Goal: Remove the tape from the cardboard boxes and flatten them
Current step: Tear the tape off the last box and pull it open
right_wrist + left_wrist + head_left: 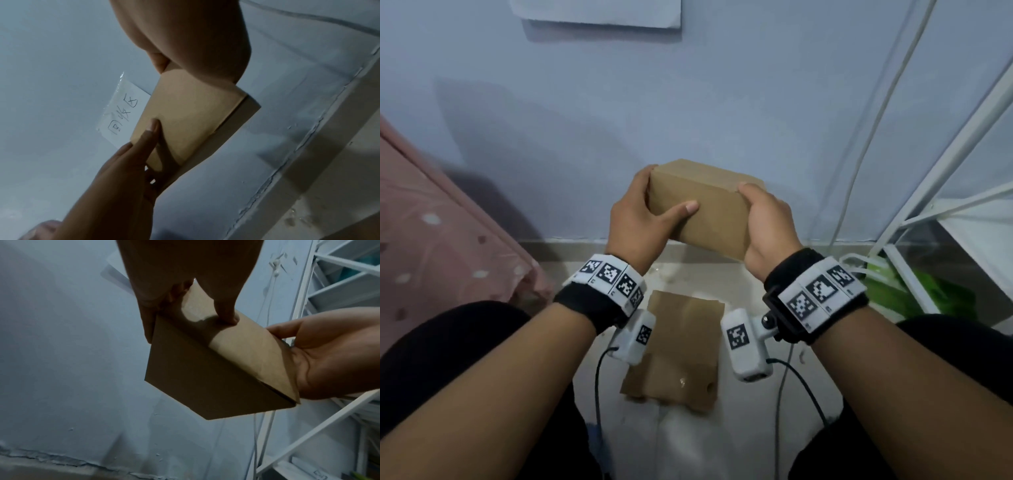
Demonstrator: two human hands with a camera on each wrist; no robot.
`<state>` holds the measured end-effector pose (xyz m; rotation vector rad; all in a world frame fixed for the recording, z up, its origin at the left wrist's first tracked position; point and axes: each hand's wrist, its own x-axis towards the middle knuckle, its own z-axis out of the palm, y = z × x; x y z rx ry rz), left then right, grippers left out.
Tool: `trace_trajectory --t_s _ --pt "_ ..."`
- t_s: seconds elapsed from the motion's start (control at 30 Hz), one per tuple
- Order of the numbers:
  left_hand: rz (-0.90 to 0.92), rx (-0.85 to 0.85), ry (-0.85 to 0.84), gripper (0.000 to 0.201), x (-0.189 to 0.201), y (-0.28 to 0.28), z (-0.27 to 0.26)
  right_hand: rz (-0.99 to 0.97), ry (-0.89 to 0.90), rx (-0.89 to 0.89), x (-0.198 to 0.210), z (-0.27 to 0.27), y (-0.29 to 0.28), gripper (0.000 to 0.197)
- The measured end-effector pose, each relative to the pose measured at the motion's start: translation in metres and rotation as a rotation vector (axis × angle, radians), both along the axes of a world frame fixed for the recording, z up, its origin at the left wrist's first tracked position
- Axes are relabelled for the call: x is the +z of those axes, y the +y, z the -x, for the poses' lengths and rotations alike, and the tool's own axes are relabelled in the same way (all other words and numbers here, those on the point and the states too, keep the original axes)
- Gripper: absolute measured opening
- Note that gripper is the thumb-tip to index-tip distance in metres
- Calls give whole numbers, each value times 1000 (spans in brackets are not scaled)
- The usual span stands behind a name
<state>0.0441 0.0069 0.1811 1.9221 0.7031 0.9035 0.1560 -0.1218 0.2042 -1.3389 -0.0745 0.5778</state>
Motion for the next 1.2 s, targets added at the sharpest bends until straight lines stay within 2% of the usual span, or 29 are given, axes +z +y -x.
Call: trace_trajectory --t_s 0.3,0.4,0.5,0.67,0.93,1.2 --pt "-84 -29 62 63 -9 6 -11 25 96 -78 -15 -11 3 24" --pt "-103 -38 84 60 -9 5 -14 9 92 -108 -17 -14 6 48" --pt "-88 -28 99 66 -8 1 -13 5 86 -107 -14 -11 9 32" --pt "-92 -13 120 68 -4 -5 -7 36 63 -86 -13 -5 8 22" --pt "-71 53 108 51 -9 -16 -3 47 28 -104 -13 6 6 30" --pt "-72 70 167 48 -11 -20 -6 73 64 -129 -20 9 2 28"
